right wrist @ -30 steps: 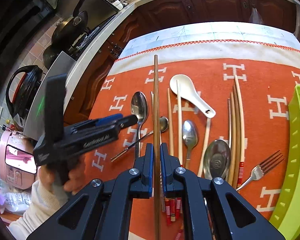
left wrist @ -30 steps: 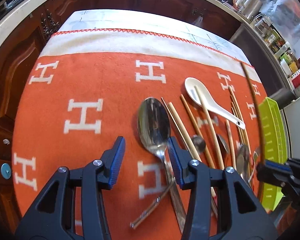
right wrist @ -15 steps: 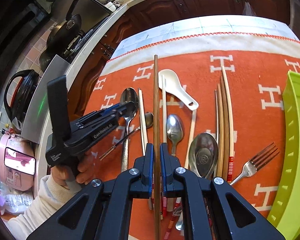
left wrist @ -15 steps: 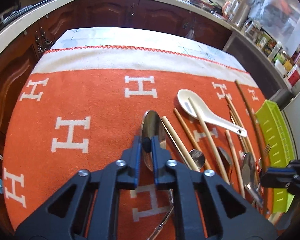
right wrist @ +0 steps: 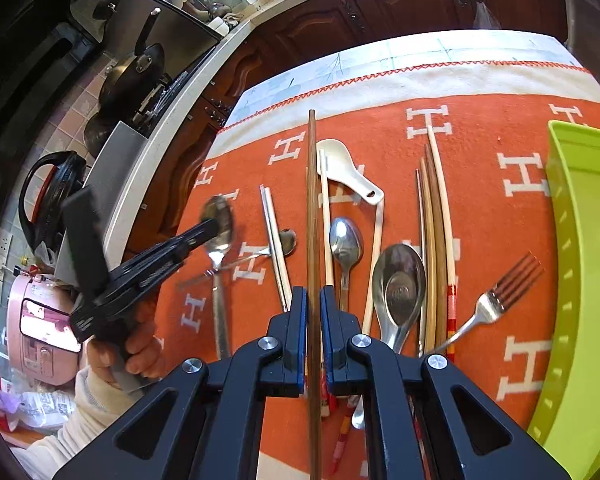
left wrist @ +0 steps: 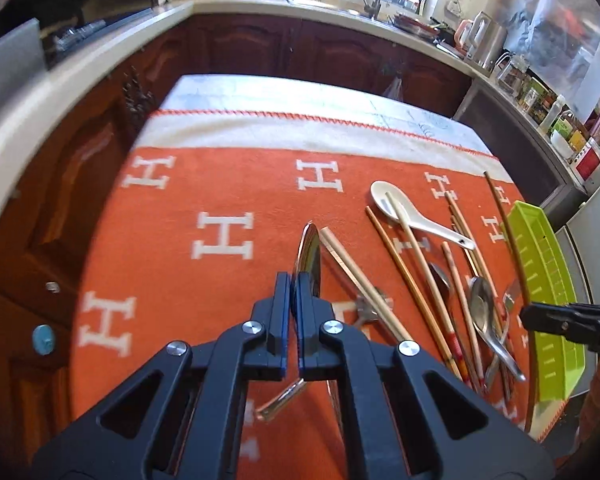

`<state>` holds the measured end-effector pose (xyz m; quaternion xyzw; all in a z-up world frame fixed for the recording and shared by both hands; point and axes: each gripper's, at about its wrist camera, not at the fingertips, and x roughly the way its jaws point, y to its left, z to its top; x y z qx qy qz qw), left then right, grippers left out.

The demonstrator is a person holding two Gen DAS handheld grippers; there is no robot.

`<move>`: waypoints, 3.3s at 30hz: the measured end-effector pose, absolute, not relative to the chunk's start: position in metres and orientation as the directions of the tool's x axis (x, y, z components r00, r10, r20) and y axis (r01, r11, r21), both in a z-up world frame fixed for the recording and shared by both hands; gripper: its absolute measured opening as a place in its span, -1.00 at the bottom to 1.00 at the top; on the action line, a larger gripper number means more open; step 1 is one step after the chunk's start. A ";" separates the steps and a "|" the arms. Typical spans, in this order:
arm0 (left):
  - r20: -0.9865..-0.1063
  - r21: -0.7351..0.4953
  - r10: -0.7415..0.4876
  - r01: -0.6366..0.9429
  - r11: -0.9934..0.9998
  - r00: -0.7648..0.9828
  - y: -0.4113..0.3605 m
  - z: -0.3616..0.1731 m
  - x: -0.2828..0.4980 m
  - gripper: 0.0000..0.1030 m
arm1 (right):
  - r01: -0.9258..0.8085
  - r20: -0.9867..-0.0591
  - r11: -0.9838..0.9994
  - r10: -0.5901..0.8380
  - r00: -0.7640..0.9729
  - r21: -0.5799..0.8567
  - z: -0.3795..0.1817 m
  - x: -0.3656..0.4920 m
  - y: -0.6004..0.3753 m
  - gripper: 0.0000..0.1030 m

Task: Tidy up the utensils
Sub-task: 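Grasp the large steel spoon by its handle with the left tool, then carry the spoon and chopstick into the green tray and open both tools, then move both open tools back over the remaining utensils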

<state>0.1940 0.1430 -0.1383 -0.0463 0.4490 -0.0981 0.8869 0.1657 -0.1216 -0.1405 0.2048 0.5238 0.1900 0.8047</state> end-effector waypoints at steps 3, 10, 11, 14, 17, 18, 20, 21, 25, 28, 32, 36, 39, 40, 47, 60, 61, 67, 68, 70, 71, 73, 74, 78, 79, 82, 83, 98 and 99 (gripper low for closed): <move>-0.779 -0.155 -0.198 0.123 0.980 0.595 0.146 -0.113 0.172 -0.99 | -0.091 -0.755 0.838 0.527 0.389 0.538 -0.134 0.155 -0.123 -0.88; -0.765 -0.139 -0.188 0.127 0.982 0.616 0.126 -0.068 0.144 -0.99 | -0.109 -0.738 0.836 0.529 0.420 0.537 -0.113 0.125 -0.129 -0.88; -0.764 -0.139 -0.193 0.135 0.981 0.616 0.121 -0.063 0.141 -0.99 | -0.110 -0.735 0.836 0.528 0.426 0.537 -0.109 0.120 -0.131 -0.88; -0.767 -0.141 -0.211 0.162 0.977 0.606 0.103 -0.056 0.138 -0.99 | -0.117 -0.726 0.836 0.528 0.441 0.536 -0.098 0.109 -0.137 -0.88; -0.766 -0.148 -0.236 0.193 0.970 0.598 0.087 -0.046 0.133 -0.99 | -0.123 -0.716 0.836 0.525 0.461 0.534 -0.085 0.095 -0.146 -0.88; -0.765 -0.151 -0.245 0.203 0.967 0.596 0.082 -0.042 0.132 -0.99 | -0.125 -0.710 0.836 0.523 0.471 0.534 -0.079 0.090 -0.151 -0.88; -0.760 -0.163 -0.269 0.228 0.960 0.592 0.071 -0.033 0.127 -0.99 | -0.119 -0.704 0.836 0.520 0.483 0.536 -0.070 0.085 -0.159 -0.88; -0.753 -0.168 -0.286 0.247 0.954 0.593 0.064 -0.026 0.124 -0.99 | -0.115 -0.701 0.834 0.521 0.488 0.540 -0.066 0.082 -0.164 -0.88; -0.732 -0.187 -0.344 0.312 0.932 0.588 0.036 -0.005 0.114 -0.99 | -0.085 -0.698 0.841 0.496 0.517 0.534 -0.050 0.069 -0.187 -0.88; -0.723 -0.218 -0.403 0.369 0.904 0.561 0.006 0.010 0.110 -0.99 | -0.049 -0.706 0.849 0.468 0.532 0.527 -0.042 0.063 -0.208 -0.88; -0.713 -0.251 -0.475 0.445 0.860 0.516 -0.043 0.025 0.109 -0.99 | 0.007 -0.716 0.864 0.413 0.562 0.504 -0.032 0.056 -0.243 -0.88; -0.715 -0.268 -0.519 0.503 0.822 0.468 -0.094 0.032 0.109 -0.99 | 0.069 -0.735 0.876 0.355 0.578 0.477 -0.037 0.057 -0.280 -0.88; -0.723 -0.282 -0.539 0.528 0.801 0.432 -0.128 0.030 0.117 -0.99 | 0.119 -0.756 0.880 0.318 0.572 0.460 -0.049 0.061 -0.306 -0.88; -0.726 -0.289 -0.544 0.532 0.796 0.420 -0.137 0.026 0.121 -0.99 | 0.138 -0.766 0.881 0.305 0.566 0.452 -0.056 0.063 -0.315 -0.88; -0.782 -0.307 -0.528 0.533 0.789 0.332 -0.198 -0.028 0.160 -0.99 | 0.224 -0.828 0.883 0.261 0.497 0.413 -0.106 0.074 -0.354 -0.88; -0.877 -0.267 -0.417 0.479 0.836 0.239 -0.206 -0.123 0.194 -0.98 | 0.207 -0.860 0.870 0.356 0.366 0.448 -0.183 0.092 -0.341 -0.87; -0.880 -0.266 -0.413 0.474 0.839 0.237 -0.203 -0.125 0.194 -0.98 | 0.203 -0.857 0.866 0.368 0.361 0.458 -0.186 0.092 -0.338 -0.87; -0.882 -0.250 -0.399 0.468 0.848 0.251 -0.188 -0.127 0.195 -0.98 | 0.160 -0.840 0.857 0.413 0.353 0.489 -0.194 0.088 -0.315 -0.87; -0.880 -0.247 -0.399 0.470 0.847 0.257 -0.189 -0.124 0.194 -0.98 | 0.164 -0.838 0.855 0.415 0.353 0.493 -0.195 0.087 -0.312 -0.87; -0.879 -0.241 -0.397 0.473 0.847 0.264 -0.190 -0.121 0.192 -0.98 | 0.176 -0.840 0.857 0.400 0.365 0.485 -0.194 0.085 -0.312 -0.87; -0.878 -0.238 -0.397 0.477 0.846 0.266 -0.190 -0.121 0.192 -0.98 | 0.183 -0.848 0.865 0.378 0.372 0.466 -0.193 0.084 -0.311 -0.86; -0.876 -0.236 -0.400 0.484 0.843 0.269 -0.192 -0.118 0.189 -0.98 | 0.207 -0.869 0.889 0.310 0.387 0.409 -0.187 0.081 -0.319 -0.86; -0.876 -0.232 -0.399 0.489 0.841 0.272 -0.193 -0.116 0.187 -0.98 | 0.222 -0.873 0.891 0.291 0.392 0.397 -0.186 0.079 -0.324 -0.86; -0.873 -0.215 -0.397 0.504 0.836 0.285 -0.193 -0.107 0.179 -0.98 | 0.259 -0.874 0.880 0.278 0.399 0.398 -0.177 0.080 -0.338 -0.67; -0.872 -0.211 -0.395 0.506 0.836 0.289 -0.193 -0.104 0.177 -0.98 | 0.268 -0.874 0.879 0.269 0.404 0.395 -0.175 0.080 -0.340 -0.54; -0.874 -0.196 -0.385 0.510 0.837 0.296 -0.189 -0.096 0.170 -0.98 | 0.276 -0.870 0.878 0.256 0.421 0.391 -0.165 0.080 -0.350 -0.49; -0.873 -0.190 -0.384 0.515 0.836 0.302 -0.186 -0.092 0.166 -0.98 | 0.273 -0.867 0.877 0.258 0.427 0.395 -0.162 0.080 -0.352 -0.50; -0.872 -0.147 -0.338 0.470 0.871 0.354 -0.080 -0.070 0.099 -0.23 | 0.196 -0.850 0.913 0.232 0.473 0.359 -0.101 0.043 -0.314 -0.50; -0.870 -0.143 -0.334 0.465 0.874 0.361 -0.071 -0.069 0.096 -0.22 | 0.190 -0.848 0.914 0.234 0.475 0.358 -0.097 0.042 -0.309 -0.50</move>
